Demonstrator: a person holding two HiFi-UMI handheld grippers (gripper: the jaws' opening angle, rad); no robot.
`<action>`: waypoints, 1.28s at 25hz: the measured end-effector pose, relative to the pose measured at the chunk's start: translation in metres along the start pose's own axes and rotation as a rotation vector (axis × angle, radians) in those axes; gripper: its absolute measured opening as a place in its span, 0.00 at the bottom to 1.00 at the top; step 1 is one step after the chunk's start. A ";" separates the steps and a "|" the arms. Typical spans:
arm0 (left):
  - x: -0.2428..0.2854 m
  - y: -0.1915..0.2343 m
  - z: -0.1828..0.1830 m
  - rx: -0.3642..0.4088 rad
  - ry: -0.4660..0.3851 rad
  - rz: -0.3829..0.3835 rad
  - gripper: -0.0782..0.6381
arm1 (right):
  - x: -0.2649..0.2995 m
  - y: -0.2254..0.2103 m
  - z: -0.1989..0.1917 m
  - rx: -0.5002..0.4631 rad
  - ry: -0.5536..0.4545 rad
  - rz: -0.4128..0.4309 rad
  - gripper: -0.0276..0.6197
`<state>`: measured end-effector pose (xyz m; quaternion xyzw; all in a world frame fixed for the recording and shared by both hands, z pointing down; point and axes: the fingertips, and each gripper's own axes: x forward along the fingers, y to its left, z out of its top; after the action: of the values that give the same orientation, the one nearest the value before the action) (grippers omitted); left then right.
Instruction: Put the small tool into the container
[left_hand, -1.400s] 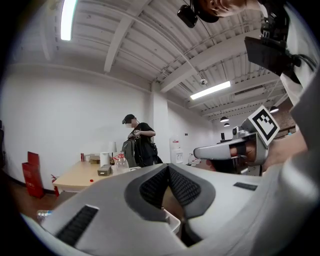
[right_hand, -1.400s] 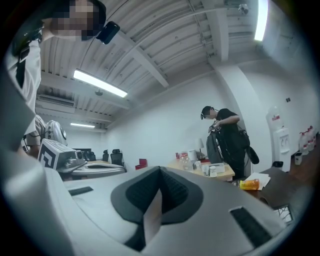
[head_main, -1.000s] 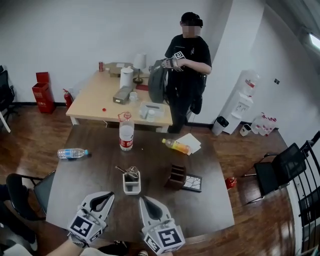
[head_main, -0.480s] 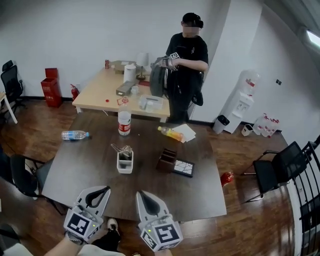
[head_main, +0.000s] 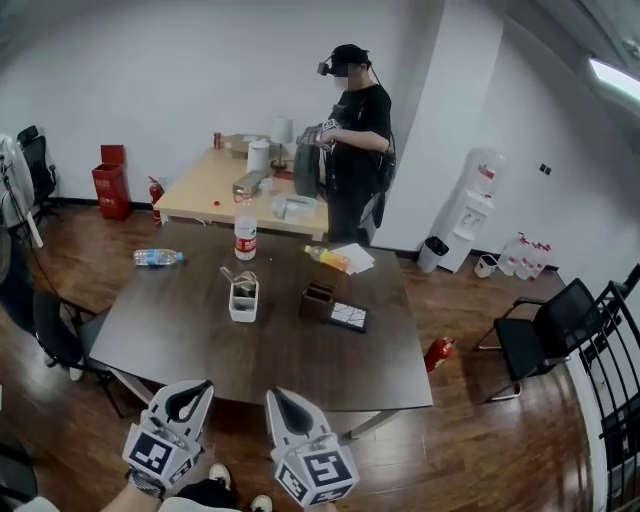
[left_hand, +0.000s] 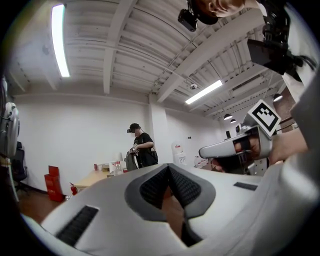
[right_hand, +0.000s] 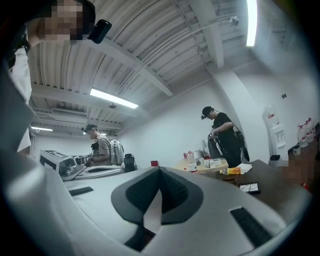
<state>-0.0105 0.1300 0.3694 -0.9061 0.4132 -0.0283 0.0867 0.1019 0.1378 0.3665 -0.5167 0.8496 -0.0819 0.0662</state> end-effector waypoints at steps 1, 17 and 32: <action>-0.006 -0.003 0.003 -0.003 -0.001 -0.001 0.12 | -0.006 0.005 0.000 0.007 -0.003 -0.001 0.01; -0.038 0.008 0.010 0.012 -0.025 -0.042 0.12 | -0.002 0.045 0.004 -0.037 -0.020 -0.045 0.01; -0.036 0.011 0.011 -0.022 0.008 -0.107 0.12 | 0.016 0.054 0.001 -0.036 -0.025 -0.067 0.01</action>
<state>-0.0410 0.1521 0.3575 -0.9276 0.3648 -0.0318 0.0737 0.0480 0.1474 0.3535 -0.5471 0.8322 -0.0625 0.0648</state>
